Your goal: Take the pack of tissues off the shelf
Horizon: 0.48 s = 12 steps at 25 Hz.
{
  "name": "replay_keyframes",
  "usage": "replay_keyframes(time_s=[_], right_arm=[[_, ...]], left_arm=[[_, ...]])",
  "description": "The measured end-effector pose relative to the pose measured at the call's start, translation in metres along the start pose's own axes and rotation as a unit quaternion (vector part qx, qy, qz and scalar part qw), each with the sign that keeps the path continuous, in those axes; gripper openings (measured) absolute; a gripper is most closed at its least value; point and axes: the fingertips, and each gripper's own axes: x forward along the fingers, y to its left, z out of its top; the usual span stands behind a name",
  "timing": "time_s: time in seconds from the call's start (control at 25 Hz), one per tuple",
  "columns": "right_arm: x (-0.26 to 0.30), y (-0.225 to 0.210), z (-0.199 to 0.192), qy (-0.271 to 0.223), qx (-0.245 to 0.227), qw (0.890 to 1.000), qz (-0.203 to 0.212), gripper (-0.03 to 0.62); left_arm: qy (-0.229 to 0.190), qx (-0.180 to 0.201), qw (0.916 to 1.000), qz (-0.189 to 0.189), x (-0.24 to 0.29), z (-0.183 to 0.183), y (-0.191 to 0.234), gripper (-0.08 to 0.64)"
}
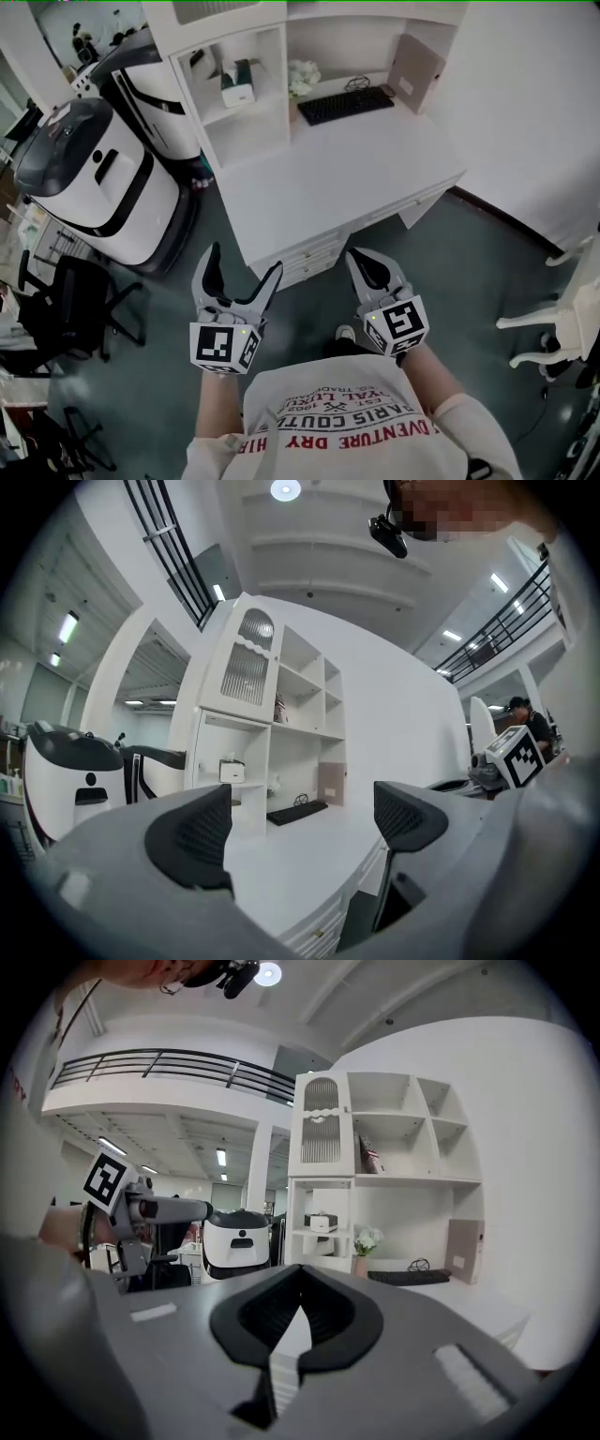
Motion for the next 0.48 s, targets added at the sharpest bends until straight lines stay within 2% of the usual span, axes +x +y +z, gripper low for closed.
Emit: replay_keyframes(time_s=[0.2,0.32,0.48], right_arm=[[0.017,-0.071,0.004,-0.005,-0.010,0.999,0.041,-0.002],[0.027,-0.098,0.007,-0.008,-0.012,0.998,0.068,-0.001],[0.045,-0.121,0.007,-0.010,-0.007,0.996,0.089,-0.002]], left_arm=[[-0.002,-0.003,0.9988,0.048,0.054,0.002,-0.026,0.479],[0.001,0.003,0.9969,0.079,0.073,0.000,-0.033,0.477],[0.029,0.012,0.9939,0.106,0.094,-0.008,-0.028,0.477]])
